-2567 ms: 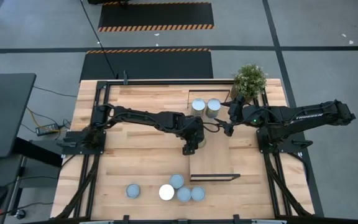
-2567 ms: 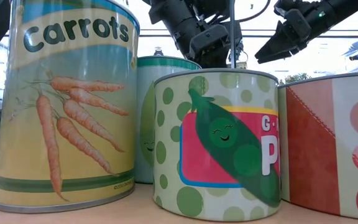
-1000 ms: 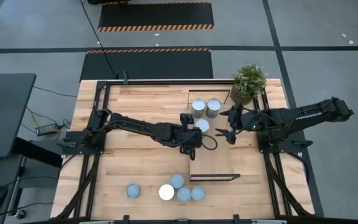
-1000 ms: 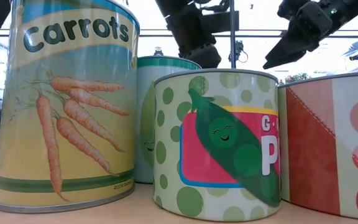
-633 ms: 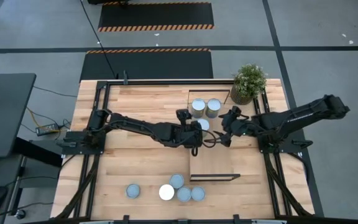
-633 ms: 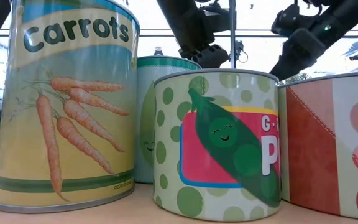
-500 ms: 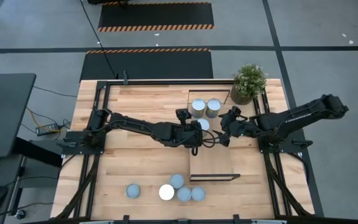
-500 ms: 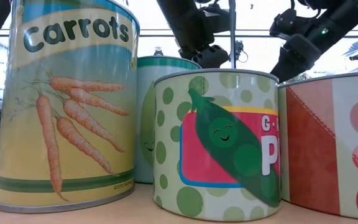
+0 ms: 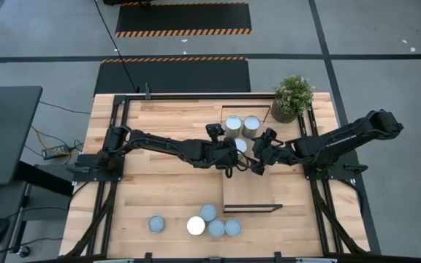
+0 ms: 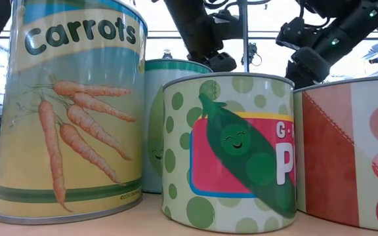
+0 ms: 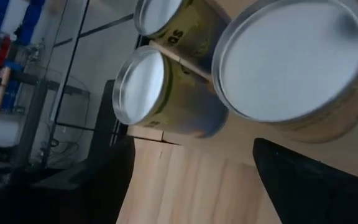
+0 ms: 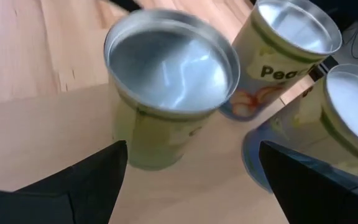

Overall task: Pick and place cans onto a shelf
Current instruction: Put the canned oranges on the shelf

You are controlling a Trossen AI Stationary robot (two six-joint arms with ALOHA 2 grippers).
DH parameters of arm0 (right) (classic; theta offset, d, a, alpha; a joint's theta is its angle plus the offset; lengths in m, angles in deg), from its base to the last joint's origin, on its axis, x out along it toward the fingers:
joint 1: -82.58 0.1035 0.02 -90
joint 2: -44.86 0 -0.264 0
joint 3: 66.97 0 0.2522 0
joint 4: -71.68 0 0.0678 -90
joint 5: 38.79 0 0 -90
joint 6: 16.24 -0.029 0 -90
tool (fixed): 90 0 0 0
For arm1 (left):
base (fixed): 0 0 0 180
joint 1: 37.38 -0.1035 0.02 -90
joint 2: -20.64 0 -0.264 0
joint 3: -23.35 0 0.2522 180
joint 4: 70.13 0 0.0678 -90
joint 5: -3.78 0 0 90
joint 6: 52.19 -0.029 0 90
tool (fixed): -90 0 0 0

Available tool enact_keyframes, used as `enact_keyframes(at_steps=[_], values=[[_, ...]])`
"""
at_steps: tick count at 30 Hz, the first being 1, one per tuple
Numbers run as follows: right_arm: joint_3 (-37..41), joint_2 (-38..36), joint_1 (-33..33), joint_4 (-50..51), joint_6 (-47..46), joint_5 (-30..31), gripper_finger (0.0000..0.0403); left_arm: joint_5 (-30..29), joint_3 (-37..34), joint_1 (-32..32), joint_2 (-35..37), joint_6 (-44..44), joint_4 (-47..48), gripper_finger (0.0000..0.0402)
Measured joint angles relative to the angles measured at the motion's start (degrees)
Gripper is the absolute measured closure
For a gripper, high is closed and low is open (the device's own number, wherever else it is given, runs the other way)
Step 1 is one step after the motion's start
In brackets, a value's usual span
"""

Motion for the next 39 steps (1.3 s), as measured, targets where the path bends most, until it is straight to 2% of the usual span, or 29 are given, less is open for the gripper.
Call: enact_keyframes(at_steps=[6, 13, 17, 24, 39], values=[[0.0, -2.35, 0.3, 2.31, -2.01, 2.64, 0.003, 2.64, 0.0, 1.17, -0.06, 0.17, 0.18, 0.007], [0.0, -2.46, 0.27, 5.88, -4.87, 10.39, 0.003, 2.77, 0.0, 0.97, -0.87, 3.13, -0.7, 0.007], [0.0, -2.37, 0.26, 4.34, -3.02, 13.98, 0.003, 2.72, 0.0, 0.79, -0.87, 3.0, -2.61, 0.007], [0.0, -1.71, 0.26, 1.52, -0.67, 13.61, 0.003, 2.65, 0.0, 0.66, -0.87, 3.1, -2.82, 0.007], [0.0, -1.67, 4.71, 1.74, -6.51, 9.02, 0.003, 2.65, 0.0, -1.02, -0.92, 1.85, 0.07, 0.0071]])
